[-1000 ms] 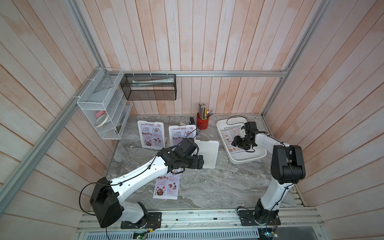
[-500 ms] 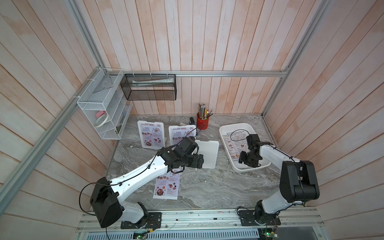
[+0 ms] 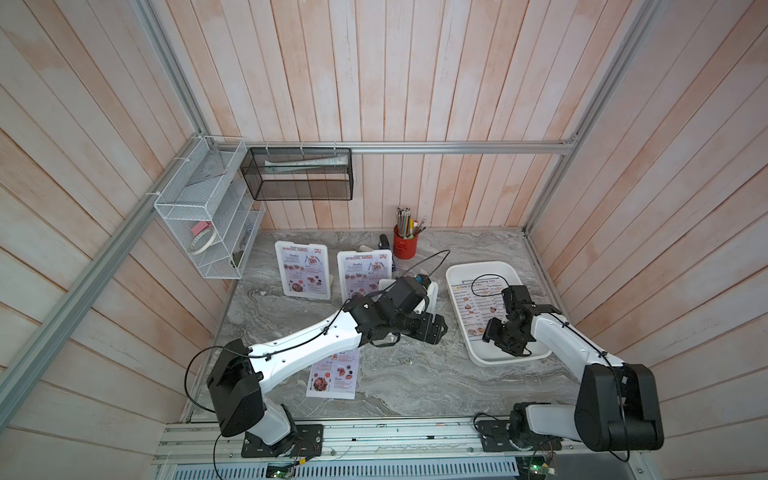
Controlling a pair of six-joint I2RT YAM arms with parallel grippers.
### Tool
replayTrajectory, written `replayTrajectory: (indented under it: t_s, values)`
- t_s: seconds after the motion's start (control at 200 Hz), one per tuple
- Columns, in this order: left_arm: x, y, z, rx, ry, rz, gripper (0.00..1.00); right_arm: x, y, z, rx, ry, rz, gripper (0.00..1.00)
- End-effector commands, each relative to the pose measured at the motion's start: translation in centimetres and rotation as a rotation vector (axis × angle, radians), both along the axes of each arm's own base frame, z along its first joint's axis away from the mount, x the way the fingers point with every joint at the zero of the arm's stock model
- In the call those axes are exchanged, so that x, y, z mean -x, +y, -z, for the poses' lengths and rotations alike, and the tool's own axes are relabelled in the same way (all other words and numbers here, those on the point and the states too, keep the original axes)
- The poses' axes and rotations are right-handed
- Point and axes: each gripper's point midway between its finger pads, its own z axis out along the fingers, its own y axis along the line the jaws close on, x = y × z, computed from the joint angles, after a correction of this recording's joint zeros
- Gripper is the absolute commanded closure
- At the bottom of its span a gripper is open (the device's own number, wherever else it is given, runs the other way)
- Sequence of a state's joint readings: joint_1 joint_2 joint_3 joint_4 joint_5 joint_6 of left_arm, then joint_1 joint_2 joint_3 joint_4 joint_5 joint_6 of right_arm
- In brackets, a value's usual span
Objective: Replace the menus in the menu holders
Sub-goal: Move the storage box to the center of the board.
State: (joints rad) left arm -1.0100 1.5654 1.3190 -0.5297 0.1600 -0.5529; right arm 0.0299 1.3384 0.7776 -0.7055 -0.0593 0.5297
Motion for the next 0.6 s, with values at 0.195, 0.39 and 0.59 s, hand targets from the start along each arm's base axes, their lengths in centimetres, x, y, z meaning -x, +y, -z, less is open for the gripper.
replayTrajectory:
  t_s: [0.195, 0.39, 0.59]
  values:
    - [2.4, -4.4, 4.6, -0.024, 0.071, 0.042, 0.09, -10.7, -3.6, 0.2, -0.041, -0.208, 0.042, 0.32]
    - [2.7, -6.5, 6.5, -0.045, 0.087, 0.033, 0.11, -13.1, -3.7, 2.3, -0.064, -0.2, 0.007, 0.32]
    - [2.1, -7.5, 7.5, -0.046, 0.097, 0.002, 0.13, -12.5, -2.7, 3.1, -0.116, -0.195, -0.026, 0.35]
